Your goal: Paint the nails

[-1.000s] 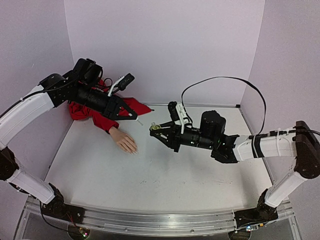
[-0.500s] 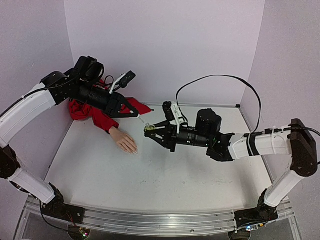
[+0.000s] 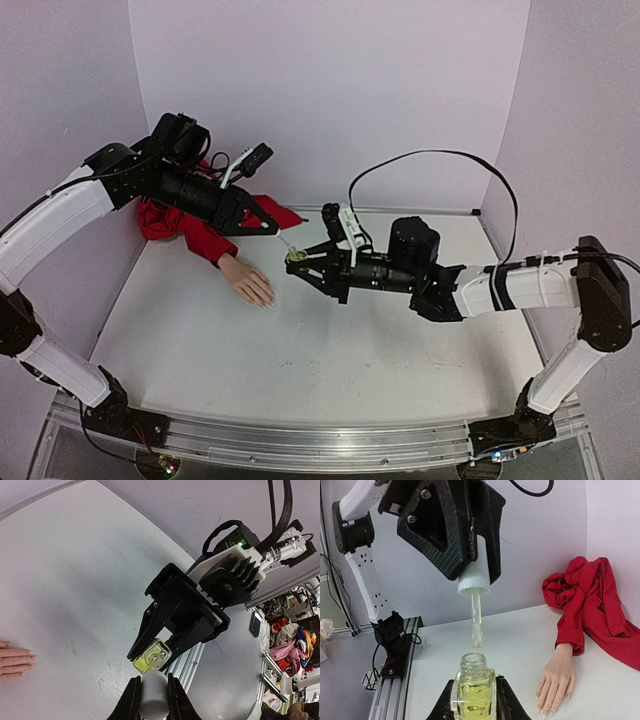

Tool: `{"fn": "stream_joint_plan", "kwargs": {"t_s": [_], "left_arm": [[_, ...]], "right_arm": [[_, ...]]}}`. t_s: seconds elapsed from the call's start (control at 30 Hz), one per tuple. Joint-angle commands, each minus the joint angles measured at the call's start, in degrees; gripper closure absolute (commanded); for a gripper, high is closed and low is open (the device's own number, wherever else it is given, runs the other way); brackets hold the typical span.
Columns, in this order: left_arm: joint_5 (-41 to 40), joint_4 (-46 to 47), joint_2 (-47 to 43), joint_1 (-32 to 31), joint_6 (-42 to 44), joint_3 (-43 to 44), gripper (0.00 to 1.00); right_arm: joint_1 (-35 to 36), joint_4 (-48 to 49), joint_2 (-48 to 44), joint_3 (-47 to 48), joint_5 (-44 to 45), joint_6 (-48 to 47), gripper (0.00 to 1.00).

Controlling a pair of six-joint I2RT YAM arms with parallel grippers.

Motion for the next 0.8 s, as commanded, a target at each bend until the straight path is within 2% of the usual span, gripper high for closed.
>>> {"fn": "stream_joint_plan", "kwargs": {"t_s": [0.0, 0.77], "left_arm": [[-0.1, 0.3, -0.4, -0.1, -0.3, 3.0, 1.00], [0.1, -1.1, -0.5, -0.1, 0.4, 2.5, 1.00]], "right_arm": [[0.4, 4.9, -0.7, 3.5, -0.7, -0.8, 1.00], [0.5, 4.3, 1.2, 5.6, -2.1, -1.0, 1.00]]}}
